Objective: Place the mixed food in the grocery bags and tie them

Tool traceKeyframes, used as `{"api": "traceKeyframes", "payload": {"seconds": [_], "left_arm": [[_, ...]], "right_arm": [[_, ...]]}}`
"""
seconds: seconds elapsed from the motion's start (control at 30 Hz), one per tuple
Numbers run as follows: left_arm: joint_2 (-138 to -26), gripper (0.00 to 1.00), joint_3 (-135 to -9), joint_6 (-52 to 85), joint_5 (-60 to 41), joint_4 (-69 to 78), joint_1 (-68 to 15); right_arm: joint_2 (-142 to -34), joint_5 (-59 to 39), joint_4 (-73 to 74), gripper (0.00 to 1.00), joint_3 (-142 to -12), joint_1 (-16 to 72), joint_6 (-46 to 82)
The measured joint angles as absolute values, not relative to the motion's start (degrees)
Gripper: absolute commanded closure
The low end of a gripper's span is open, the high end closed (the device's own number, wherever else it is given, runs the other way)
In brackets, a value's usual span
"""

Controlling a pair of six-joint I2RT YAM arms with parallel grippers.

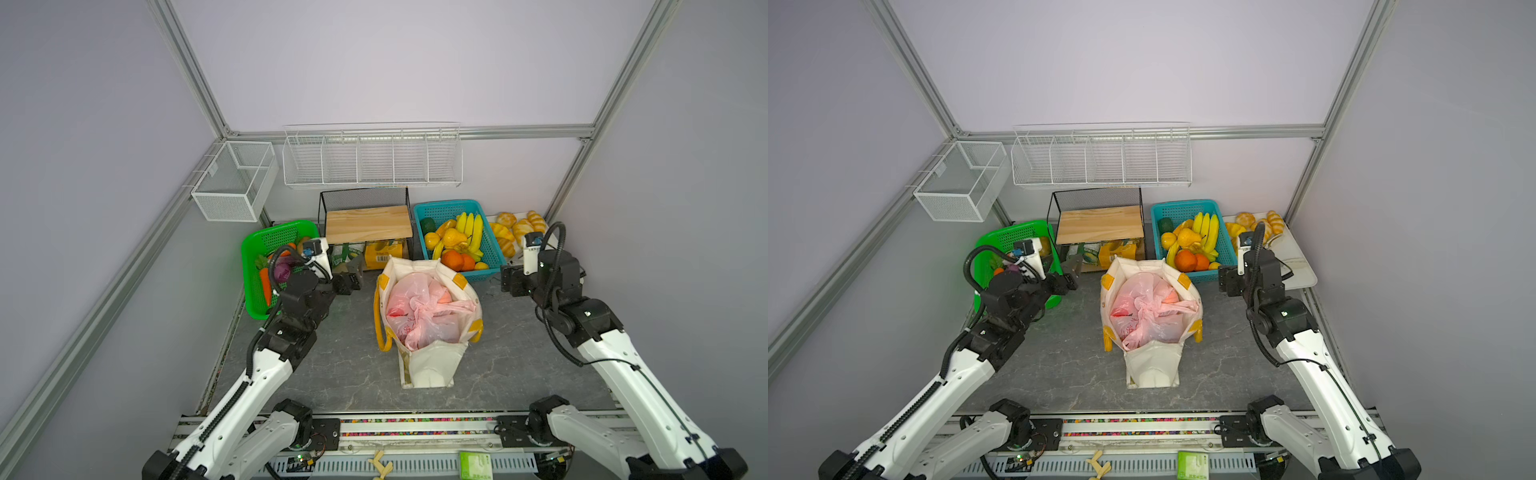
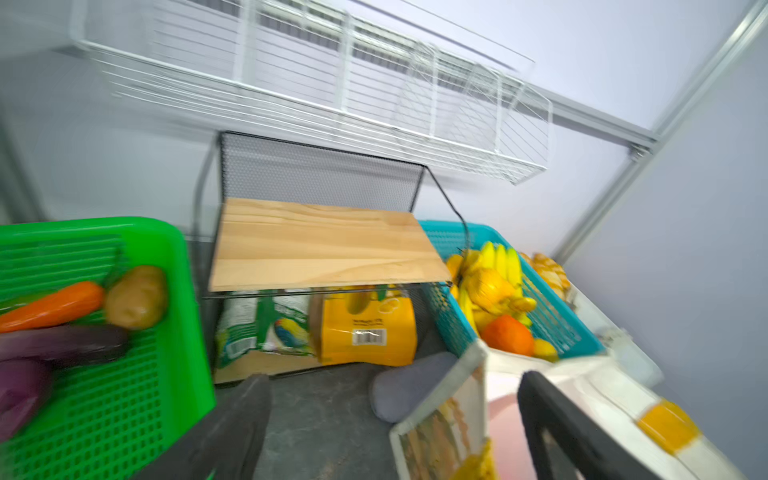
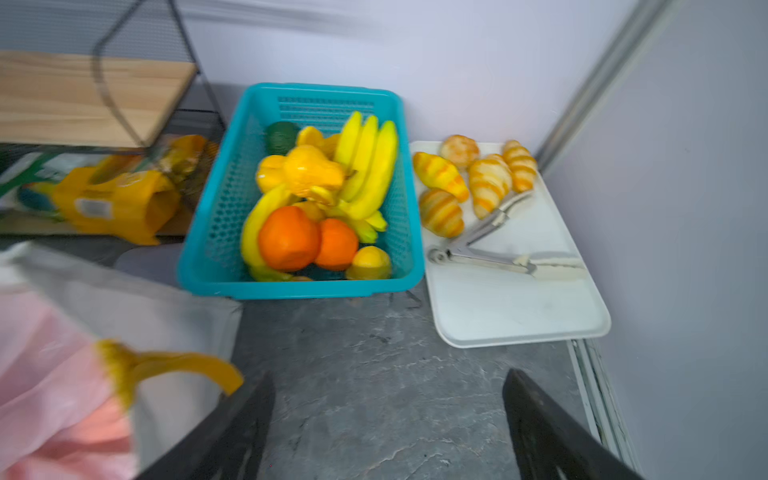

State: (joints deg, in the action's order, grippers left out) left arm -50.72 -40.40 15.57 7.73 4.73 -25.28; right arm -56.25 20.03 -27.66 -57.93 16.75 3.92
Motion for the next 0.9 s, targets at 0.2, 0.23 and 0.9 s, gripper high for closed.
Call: {"api": "traceKeyframes", "payload": {"seconds": [0.2, 0.23, 0.9], "left_arm": [[-52.1, 0.00, -29.4, 11.7, 20.5, 15.9, -18.8], [-53.3, 0.00, -28.8, 11.5, 21.3, 16.7, -17.0], [-74.3, 0.00, -19.1, 4.1, 16.1, 37.1, -6.0]], "right_arm": [[-60.1, 26.1, -16.6, 0.11, -46.3, 13.6, 7.6], [-61.4, 27.0, -14.3, 0.11, -44.7, 13.5, 7.5], [-80.1, 25.3, 23.7, 0.11, -29.3, 7.7, 0.1]]}}
